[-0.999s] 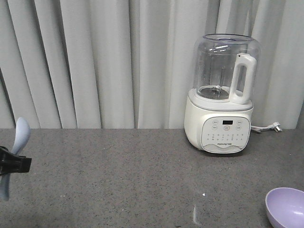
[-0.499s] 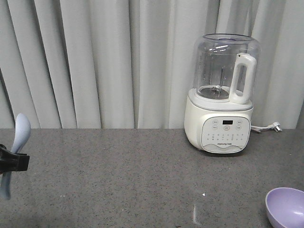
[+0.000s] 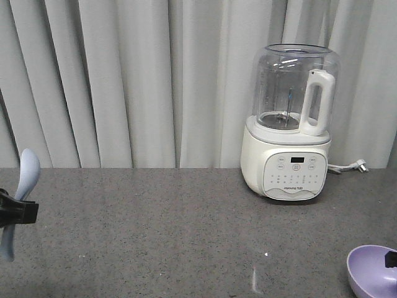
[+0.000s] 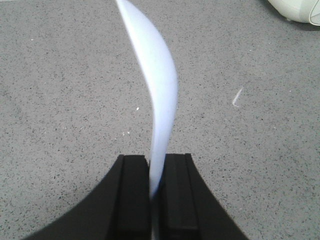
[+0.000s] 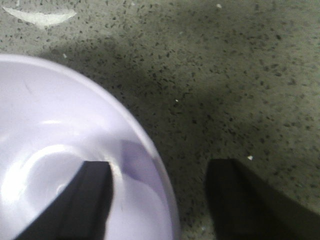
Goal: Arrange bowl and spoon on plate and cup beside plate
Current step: 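Grip the lavender bowl rim with the right gripper and lift it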
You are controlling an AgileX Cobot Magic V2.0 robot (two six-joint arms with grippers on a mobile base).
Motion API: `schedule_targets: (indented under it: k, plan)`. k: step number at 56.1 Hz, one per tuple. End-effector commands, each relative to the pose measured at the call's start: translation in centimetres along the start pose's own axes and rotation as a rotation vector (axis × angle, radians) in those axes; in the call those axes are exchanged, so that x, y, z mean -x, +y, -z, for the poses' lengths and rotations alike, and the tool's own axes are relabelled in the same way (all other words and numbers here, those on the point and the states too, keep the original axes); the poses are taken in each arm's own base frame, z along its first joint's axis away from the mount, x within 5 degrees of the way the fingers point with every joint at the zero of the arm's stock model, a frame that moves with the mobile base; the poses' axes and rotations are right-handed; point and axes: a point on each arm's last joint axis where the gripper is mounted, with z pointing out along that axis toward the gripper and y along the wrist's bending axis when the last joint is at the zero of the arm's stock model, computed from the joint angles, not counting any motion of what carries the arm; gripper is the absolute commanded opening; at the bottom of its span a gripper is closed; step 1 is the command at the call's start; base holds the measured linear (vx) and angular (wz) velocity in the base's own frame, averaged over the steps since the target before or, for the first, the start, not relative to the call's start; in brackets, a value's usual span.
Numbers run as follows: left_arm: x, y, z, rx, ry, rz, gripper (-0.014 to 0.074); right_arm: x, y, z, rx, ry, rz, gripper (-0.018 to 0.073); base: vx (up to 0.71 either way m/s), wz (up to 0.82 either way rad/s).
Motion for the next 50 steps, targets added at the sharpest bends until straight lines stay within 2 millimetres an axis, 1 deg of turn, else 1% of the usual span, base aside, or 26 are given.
schedule_targets:
  k: [1, 2, 5, 6, 12, 15, 20, 21, 28, 33, 40, 43, 47, 50]
  plan:
    - [1.3, -0.5, 1.4, -0.018, -0.109, 0.003, -0.0006, 1.4, 0.1, 2.1, 0.006, -0.129, 0.019, 0.0209, 0.00, 0.00]
    - [1.3, -0.5, 1.4, -0.018, -0.108, 0.003, -0.0006, 1.4, 0.1, 2.2, 0.005, -0.132, 0.021, 0.0169, 0.00, 0.00]
    - [1.2, -0.5, 1.4, -0.018, -0.104, 0.003, -0.0006, 1.4, 0.0, 2.3, 0.000, -0.136, 0.026, 0.0013, 0.00, 0.00]
    - [1.2, -0.5, 1.4, -0.018, -0.103, 0.003, -0.0006, 1.4, 0.0, 2.4, -0.003, -0.138, 0.029, -0.0018, 0.00, 0.00]
    - [1.2, -0.5, 1.4, -0.018, -0.099, 0.003, -0.0006, 1.4, 0.0, 3.2, -0.024, -0.155, 0.061, -0.0013, 0.00, 0.00]
    - [1.2, -0.5, 1.4, -0.019, -0.098, 0.004, -0.0006, 1.3, 0.3, 4.0, -0.032, -0.176, 0.090, -0.0011, 0.00, 0.00]
    - [1.2, -0.5, 1.4, -0.018, -0.103, 0.004, -0.0006, 1.2, 1.4, 6.0, -0.032, -0.244, 0.142, -0.0010, 0.00, 0.00]
    - [1.3, -0.5, 1.4, -0.018, -0.115, 0.004, -0.0006, 0.7, 3.1, 9.2, -0.010, -0.354, 0.221, -0.0009, 0.00, 0.00]
    - [1.6, -0.5, 1.9, -0.016, -0.156, 0.001, -0.0006, -0.8, 5.0, 14.2, 0.049, -0.505, 0.278, -0.0008, 0.00, 0.00]
    - [1.9, -0.5, 2.5, -0.013, -0.199, -0.013, -0.0006, -2.6, 5.9, 18.0, 0.120, -0.618, 0.287, -0.0008, 0.00, 0.00]
    - [1.9, -0.7, 4.1, -0.012, -0.251, -0.048, -0.0006, -5.4, 6.5, 22.7, 0.212, -0.756, 0.329, -0.0008, 0.00, 0.00]
    - [1.8, -0.8, 4.8, -0.013, -0.270, -0.051, -0.0006, -6.5, 6.7, 24.2, 0.251, -0.804, 0.342, -0.0008, 0.00, 0.00]
    - [1.6, -0.9, 5.7, -0.014, -0.288, -0.054, -0.0006, -8.0, 6.7, 26.0, 0.291, -0.872, 0.373, -0.0008, 0.00, 0.00]
    - [1.2, -0.9, 6.3, -0.014, -0.310, -0.055, -0.0006, -9.1, 6.6, 26.8, 0.319, -0.915, 0.390, -0.0008, 0.00, 0.00]
